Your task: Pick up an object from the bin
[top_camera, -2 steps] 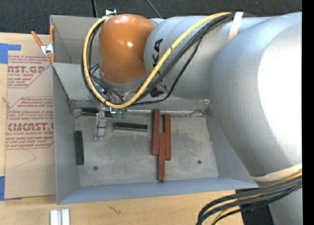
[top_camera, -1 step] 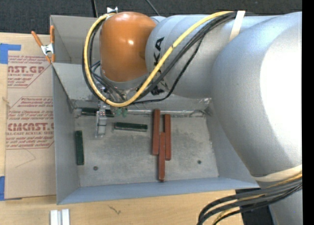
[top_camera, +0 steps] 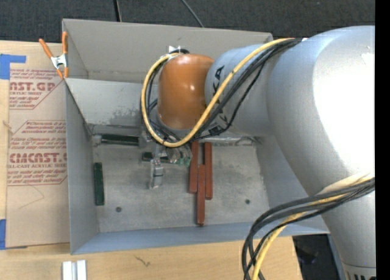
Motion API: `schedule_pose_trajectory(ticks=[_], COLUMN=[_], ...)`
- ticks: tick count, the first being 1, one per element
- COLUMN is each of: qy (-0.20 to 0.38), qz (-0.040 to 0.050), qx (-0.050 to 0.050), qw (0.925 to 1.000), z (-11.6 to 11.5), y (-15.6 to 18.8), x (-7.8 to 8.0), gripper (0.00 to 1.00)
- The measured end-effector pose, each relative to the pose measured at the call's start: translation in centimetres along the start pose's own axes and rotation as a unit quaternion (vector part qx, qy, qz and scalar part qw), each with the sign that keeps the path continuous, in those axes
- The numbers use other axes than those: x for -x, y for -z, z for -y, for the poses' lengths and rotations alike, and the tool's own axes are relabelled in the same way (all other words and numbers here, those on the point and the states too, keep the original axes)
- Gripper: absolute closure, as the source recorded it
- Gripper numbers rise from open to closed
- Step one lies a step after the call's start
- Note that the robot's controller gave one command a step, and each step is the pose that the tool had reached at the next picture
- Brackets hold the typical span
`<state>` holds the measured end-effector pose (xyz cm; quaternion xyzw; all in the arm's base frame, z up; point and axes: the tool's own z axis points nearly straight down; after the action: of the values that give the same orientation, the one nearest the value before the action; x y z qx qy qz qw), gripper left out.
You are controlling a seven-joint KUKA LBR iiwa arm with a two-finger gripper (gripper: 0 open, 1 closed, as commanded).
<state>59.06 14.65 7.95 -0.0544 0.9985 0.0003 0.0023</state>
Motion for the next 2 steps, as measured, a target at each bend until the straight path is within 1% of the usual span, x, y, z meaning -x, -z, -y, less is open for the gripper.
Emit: schedule_pose_trajectory(ticks=[1, 2], qy=[-0.058, -0.053], qz=[-0.0032, 0.0003], qx=[0.000, 0.000], qw=[0.9983, 0.9986], z=[1.32, 2.06], y=[5.46, 4.99], x=[0.02, -0.08], gripper=[0.00, 0.00])
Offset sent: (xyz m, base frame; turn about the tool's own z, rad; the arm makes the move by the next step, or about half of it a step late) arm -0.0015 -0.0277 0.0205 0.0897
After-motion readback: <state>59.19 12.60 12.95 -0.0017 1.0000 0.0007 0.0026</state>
